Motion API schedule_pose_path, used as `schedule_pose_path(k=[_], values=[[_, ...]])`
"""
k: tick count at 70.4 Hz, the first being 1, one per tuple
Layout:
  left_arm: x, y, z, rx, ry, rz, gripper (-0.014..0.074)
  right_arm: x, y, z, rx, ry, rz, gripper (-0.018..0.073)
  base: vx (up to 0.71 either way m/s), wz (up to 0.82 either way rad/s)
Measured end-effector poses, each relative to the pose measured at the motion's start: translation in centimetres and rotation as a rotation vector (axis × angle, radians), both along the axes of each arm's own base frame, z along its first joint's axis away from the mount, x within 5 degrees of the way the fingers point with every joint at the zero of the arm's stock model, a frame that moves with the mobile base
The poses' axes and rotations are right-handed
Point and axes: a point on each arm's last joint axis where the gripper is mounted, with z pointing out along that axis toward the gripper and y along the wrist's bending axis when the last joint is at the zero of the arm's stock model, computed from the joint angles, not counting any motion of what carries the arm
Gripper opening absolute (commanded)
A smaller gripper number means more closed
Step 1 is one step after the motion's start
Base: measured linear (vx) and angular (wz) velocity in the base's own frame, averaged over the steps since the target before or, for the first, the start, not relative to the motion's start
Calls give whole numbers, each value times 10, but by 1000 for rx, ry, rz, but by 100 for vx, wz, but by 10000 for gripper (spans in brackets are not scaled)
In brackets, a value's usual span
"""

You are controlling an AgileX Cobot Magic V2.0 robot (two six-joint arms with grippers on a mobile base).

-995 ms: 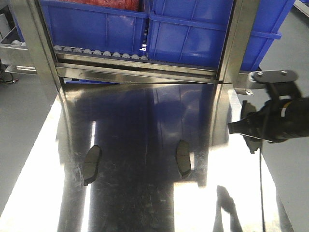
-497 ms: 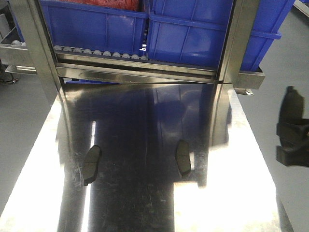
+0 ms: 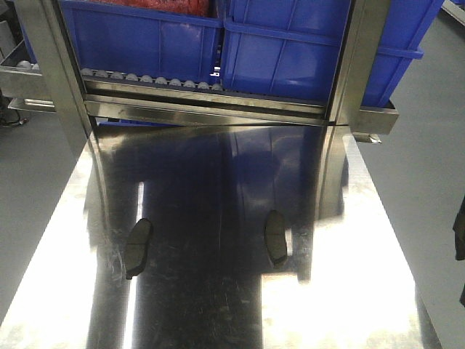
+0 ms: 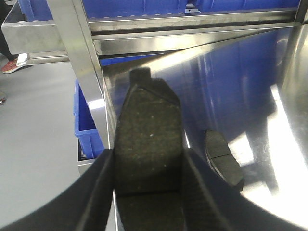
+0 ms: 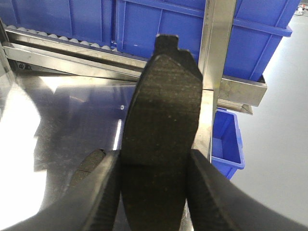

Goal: Move and align brake pads A on conveyor
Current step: 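Close the right gripper on the brake pad and lift it, then drive the base away from the table holding both brake pads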

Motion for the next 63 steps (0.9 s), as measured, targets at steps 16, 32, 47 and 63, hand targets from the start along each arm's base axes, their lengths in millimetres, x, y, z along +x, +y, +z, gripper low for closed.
schedule_pose_path(k=[16,32,47,63], values=[[0,0,0,0,0,0,-6,-1,0,1,4,-8,0,-5,0,0],[0,0,0,0,0,0,-6,-1,0,1,4,-8,0,-5,0,0],[0,0,0,0,0,0,-6,-1,0,1,3,-8,0,-5,0,0],[0,0,0,0,0,0,-6,-1,0,1,3,-8,0,-5,-1,4]])
